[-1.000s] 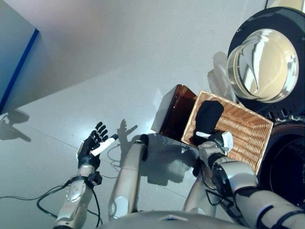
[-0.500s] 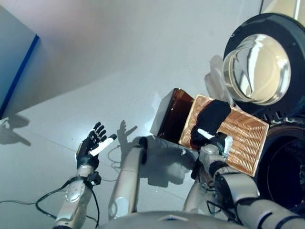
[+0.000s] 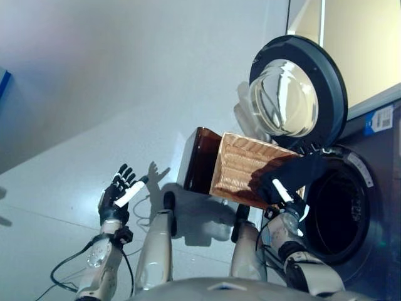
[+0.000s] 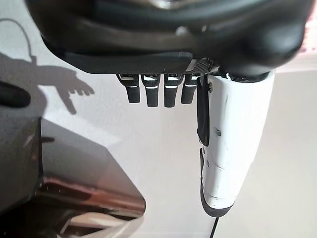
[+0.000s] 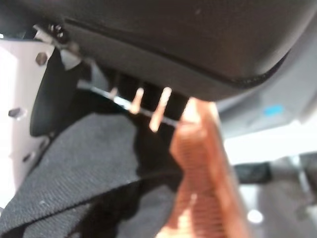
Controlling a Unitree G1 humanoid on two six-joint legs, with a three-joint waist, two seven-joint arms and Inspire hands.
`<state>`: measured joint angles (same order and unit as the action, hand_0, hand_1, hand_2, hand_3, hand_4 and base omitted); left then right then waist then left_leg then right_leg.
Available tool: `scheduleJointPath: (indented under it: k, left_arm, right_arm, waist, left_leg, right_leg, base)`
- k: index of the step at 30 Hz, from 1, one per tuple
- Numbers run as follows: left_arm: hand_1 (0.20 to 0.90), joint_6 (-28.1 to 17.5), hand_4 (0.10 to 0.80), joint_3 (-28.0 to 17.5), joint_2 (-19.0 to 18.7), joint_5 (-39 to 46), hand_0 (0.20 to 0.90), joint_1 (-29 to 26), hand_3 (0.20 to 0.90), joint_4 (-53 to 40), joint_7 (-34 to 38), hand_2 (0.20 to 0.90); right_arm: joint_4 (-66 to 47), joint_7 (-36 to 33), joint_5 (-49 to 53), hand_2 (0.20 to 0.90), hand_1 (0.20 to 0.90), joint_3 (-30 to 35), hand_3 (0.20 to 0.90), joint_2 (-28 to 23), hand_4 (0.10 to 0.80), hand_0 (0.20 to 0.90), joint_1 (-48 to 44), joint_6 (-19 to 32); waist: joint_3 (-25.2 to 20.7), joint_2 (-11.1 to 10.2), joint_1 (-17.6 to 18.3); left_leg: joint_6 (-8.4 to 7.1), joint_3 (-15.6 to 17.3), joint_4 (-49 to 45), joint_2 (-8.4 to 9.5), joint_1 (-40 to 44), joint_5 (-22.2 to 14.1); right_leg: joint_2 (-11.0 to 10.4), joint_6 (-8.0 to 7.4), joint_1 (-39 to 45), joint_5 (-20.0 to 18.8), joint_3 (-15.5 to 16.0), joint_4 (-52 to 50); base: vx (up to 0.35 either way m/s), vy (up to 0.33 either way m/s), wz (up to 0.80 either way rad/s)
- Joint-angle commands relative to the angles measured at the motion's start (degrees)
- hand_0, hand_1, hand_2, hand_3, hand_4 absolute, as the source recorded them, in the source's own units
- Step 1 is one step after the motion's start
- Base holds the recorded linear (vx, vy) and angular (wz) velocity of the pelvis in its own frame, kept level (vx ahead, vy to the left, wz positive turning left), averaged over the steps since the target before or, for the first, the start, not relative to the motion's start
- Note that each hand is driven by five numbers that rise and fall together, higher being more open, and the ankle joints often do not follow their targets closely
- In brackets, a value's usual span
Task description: Pick up the clothes and place them into the washing machine
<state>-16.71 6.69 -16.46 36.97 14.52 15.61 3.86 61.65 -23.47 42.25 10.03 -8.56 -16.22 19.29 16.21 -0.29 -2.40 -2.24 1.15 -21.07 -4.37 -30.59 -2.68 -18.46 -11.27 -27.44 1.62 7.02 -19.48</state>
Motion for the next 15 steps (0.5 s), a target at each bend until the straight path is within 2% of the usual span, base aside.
scheduleJointPath:
  k: [1, 6, 15]
  left_arm:
    - [0.900, -5.7, 0.800, -3.4, -1.1, 0.4, 0.900, -0.3, 0.900, -3.7, -0.6, 0.900]
    - [0.900, -5.6, 0.800, -3.0, -0.5, 0.5, 0.900, -0.5, 0.900, -3.4, -0.9, 0.900]
    - [0.900, -5.2, 0.800, -1.9, 0.5, 1.2, 0.900, -0.1, 0.900, -3.1, -1.2, 0.900]
  right_arm:
    - [-4.1, 1.6, 4.3, 0.200, 0.200, 3.4, 0.200, -1.6, 0.300, 0.200, 0.5, 7.7]
    - [-3.8, 1.3, 7.2, 0.200, 0.200, 6.2, 0.200, -1.8, 0.300, 0.200, -0.2, 9.2]
    - [-3.7, 3.5, 21.2, 0.200, 0.200, 14.3, 0.200, -0.3, 0.300, 0.200, -1.9, 15.0]
  waist:
    - [-1.7, 0.6, -0.7]
    - [-1.8, 1.3, -0.3]
    - [-2.8, 2.5, 0.2]
  left_leg:
    - [-4.09, -1.9, 3.7, -2.45, 0.8, 3.1]
    - [-4.15, -1.8, 2.8, -2.54, 0.9, 2.6]
    - [-4.32, -1.2, 3.1, -2.71, 1.3, 2.2]
  right_leg:
    - [-1.5, -0.14, 2.0, -7.2, -0.7, 5.0]
    - [-1.6, -0.18, 2.0, -6.6, -1.3, 4.3]
    - [-1.5, -0.33, 2.2, -6.2, -1.7, 4.9]
  base:
    - [0.041, -0.002, -0.06]
    - [0.005, -0.001, -0.01]
    - [0.010, 0.003, -0.03]
